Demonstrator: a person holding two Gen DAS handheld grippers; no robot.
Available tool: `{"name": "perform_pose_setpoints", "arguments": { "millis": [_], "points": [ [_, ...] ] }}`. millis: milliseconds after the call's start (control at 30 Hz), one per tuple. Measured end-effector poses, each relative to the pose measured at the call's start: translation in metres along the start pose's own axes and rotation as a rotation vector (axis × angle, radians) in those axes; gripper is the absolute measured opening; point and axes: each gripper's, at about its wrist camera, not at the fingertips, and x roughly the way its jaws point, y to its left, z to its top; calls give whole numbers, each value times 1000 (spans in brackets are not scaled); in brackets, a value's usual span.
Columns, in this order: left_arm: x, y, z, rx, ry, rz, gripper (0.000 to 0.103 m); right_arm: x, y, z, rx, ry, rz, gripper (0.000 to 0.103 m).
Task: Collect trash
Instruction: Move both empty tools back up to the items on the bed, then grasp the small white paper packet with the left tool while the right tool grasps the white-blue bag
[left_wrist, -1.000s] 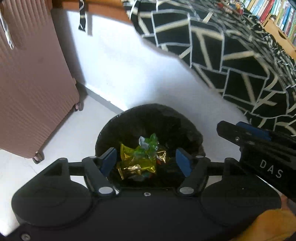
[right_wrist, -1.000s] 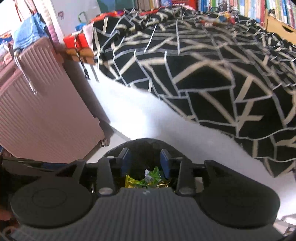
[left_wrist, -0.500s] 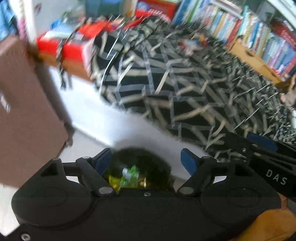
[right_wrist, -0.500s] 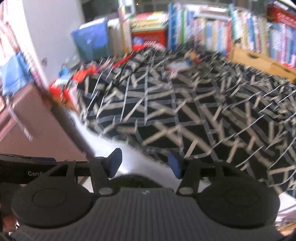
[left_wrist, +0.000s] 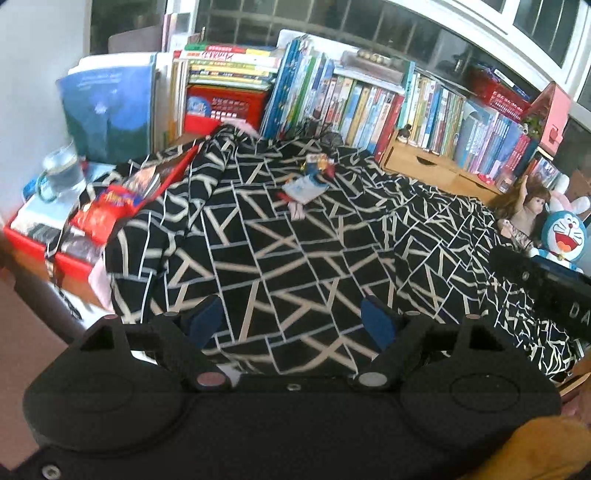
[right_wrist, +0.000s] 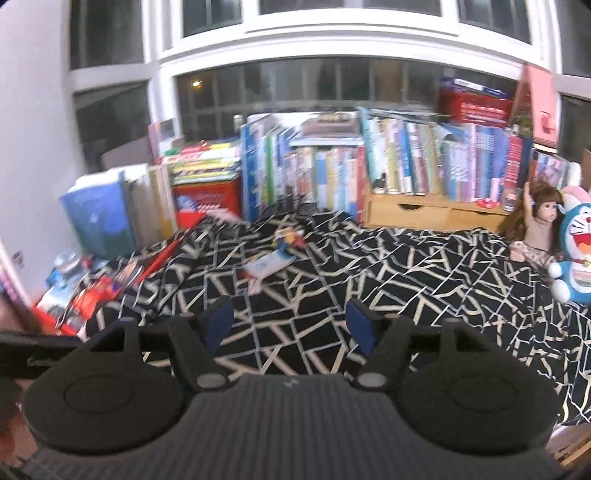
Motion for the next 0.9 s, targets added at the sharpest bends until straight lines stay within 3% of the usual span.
{"name": "perform_pose_setpoints", "arguments": {
  "millis": [267,533,700,900],
  "points": [
    [3,-1,18,-11,-30,-15,81,25,-10,34,22,-34,-24,79],
    [30,-11,43,1,-60,5,81,85,-23,64,89,-9,41,80],
    [89,-24,63,-12,-40,44,79,158,-34,85,132,80,117,81],
    [195,-38,88,-58,24,86,74,286,-55,107,247,281,208,82]
  ]
}}
